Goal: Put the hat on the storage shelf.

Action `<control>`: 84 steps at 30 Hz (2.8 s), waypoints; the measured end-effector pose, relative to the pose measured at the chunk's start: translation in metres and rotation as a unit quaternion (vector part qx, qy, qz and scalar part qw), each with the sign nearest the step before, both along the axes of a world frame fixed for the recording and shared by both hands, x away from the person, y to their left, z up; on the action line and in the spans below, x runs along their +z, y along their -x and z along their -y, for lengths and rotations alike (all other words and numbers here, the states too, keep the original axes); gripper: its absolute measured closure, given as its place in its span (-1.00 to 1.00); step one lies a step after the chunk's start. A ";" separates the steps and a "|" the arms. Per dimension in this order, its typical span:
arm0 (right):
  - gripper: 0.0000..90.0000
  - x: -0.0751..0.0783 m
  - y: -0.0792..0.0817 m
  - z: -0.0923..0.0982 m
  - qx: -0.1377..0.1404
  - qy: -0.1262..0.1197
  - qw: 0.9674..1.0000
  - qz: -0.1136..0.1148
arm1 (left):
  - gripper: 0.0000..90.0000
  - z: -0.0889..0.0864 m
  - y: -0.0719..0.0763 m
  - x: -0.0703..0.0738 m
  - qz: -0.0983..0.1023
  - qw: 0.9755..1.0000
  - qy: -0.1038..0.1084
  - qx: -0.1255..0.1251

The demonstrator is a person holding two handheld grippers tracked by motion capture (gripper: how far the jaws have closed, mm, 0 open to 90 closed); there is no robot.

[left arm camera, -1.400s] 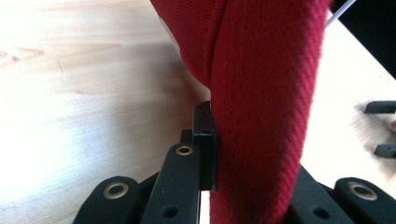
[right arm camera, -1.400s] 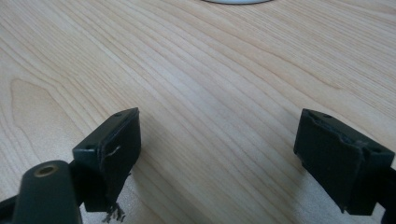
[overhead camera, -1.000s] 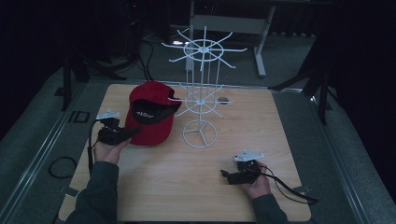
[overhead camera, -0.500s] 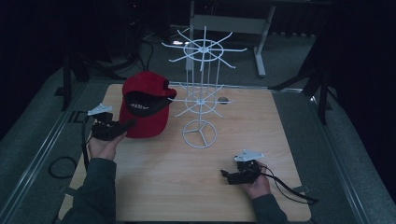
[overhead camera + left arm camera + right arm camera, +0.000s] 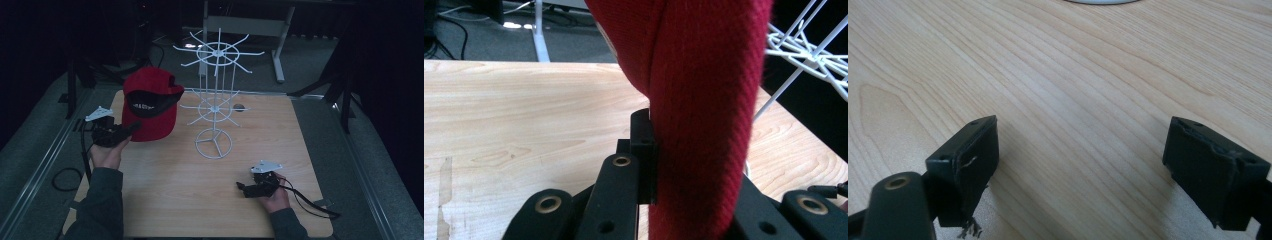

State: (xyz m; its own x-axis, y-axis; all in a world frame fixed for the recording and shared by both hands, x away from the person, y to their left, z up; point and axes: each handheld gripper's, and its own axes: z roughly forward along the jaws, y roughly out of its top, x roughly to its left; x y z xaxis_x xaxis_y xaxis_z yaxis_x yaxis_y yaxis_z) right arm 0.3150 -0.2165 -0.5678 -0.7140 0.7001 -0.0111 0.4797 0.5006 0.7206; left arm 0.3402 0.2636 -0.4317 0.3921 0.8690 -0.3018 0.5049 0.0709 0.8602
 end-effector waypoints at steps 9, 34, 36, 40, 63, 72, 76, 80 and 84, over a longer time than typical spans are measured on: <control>-0.68 0.000 0.000 0.000 0.000 0.000 1.000 0.000 | 0.89 0.002 0.001 0.006 0.015 1.000 0.003 0.003; -0.68 0.000 0.000 0.000 0.001 0.001 1.000 0.001 | 0.89 0.004 0.005 0.025 0.071 0.997 0.012 0.030; -0.68 0.000 0.000 0.000 0.002 0.001 1.000 0.002 | 0.89 0.004 0.006 0.026 0.074 0.997 0.012 0.032; -0.68 0.000 0.000 0.000 0.002 0.000 1.000 0.001 | 0.89 0.006 0.007 0.028 0.083 0.996 0.008 0.042; -0.68 0.000 0.000 0.000 0.001 0.000 1.000 0.000 | 0.89 0.007 0.014 0.038 0.130 0.990 0.016 0.059; -0.68 0.000 0.000 0.000 0.001 0.000 1.000 0.000 | 0.89 0.010 0.016 0.041 0.148 0.987 0.020 0.060; -0.68 0.000 0.000 0.000 0.001 0.000 1.000 0.000 | 0.89 0.011 0.016 0.043 0.155 0.986 0.024 0.058; -0.68 0.000 0.000 0.000 0.002 0.000 1.000 0.000 | 0.89 0.013 0.015 0.046 0.162 0.985 0.024 0.056; -0.68 0.000 0.000 0.000 0.001 0.000 1.000 0.000 | 0.89 0.014 0.015 0.049 0.166 0.984 0.029 0.057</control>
